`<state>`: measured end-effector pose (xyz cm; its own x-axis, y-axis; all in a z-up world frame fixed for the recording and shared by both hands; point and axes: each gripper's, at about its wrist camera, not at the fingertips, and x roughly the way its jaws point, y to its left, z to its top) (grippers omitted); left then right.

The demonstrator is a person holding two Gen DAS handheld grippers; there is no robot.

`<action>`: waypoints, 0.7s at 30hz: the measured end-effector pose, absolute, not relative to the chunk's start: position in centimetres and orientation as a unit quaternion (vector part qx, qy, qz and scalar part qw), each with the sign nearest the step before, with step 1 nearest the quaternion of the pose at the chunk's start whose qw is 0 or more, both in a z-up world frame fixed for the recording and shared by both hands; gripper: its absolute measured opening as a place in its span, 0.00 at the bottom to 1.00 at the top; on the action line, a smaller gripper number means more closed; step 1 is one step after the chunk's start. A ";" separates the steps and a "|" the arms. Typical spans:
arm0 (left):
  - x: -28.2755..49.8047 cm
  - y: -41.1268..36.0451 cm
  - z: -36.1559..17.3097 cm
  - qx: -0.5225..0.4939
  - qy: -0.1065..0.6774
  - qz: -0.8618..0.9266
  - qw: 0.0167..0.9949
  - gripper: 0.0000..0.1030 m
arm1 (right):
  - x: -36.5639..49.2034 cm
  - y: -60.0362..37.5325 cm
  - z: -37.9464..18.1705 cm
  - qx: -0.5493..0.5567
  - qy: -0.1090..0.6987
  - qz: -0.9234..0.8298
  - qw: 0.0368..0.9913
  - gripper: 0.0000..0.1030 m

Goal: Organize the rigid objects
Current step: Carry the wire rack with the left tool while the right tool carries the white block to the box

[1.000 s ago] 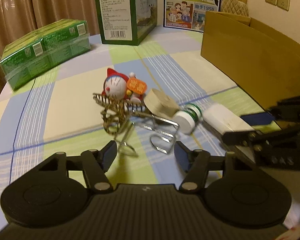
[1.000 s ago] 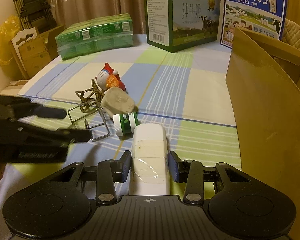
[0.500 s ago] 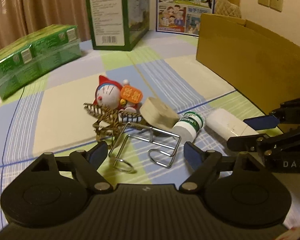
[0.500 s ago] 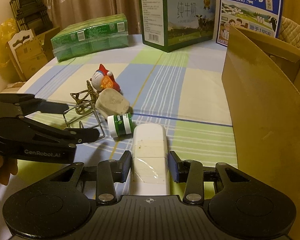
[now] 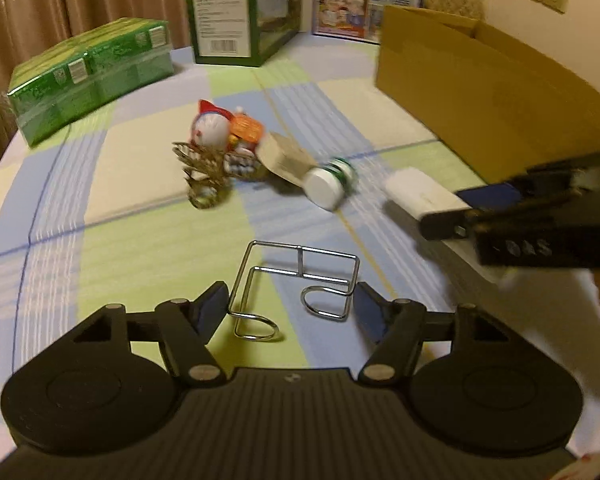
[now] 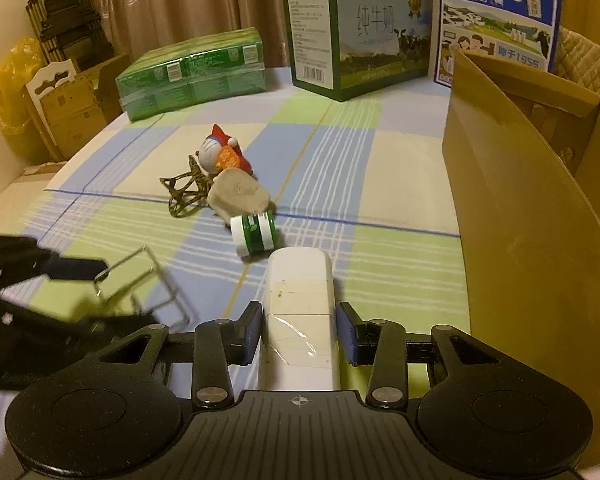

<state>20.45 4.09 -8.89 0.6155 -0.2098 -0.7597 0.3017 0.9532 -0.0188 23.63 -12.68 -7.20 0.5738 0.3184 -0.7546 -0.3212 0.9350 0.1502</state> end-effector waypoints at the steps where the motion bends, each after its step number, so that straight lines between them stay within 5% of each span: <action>1: 19.9 4.1 -8.7 0.058 0.409 -0.145 0.899 0.70 | 23.4 -12.8 -7.2 0.001 0.427 0.180 0.886 0.36; 2: 19.6 4.0 -8.6 0.064 0.401 -0.145 0.902 0.77 | 23.2 -12.9 -7.3 0.001 0.428 0.180 0.886 0.36; 8: 21.0 3.7 -9.0 0.083 0.399 -0.166 0.898 0.78 | 23.2 -12.7 -7.3 -0.010 0.428 0.175 0.887 0.36; 21: 22.2 3.5 -9.4 0.078 0.413 -0.171 0.891 0.69 | 23.7 -12.5 -8.0 -0.007 0.435 0.171 0.884 0.36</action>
<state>22.17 3.47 -9.44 0.5999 -0.2397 -0.7634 0.3690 0.9294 -0.0018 23.67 -12.47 -7.97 0.5626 0.2961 -0.7719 -0.3088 0.9413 0.1361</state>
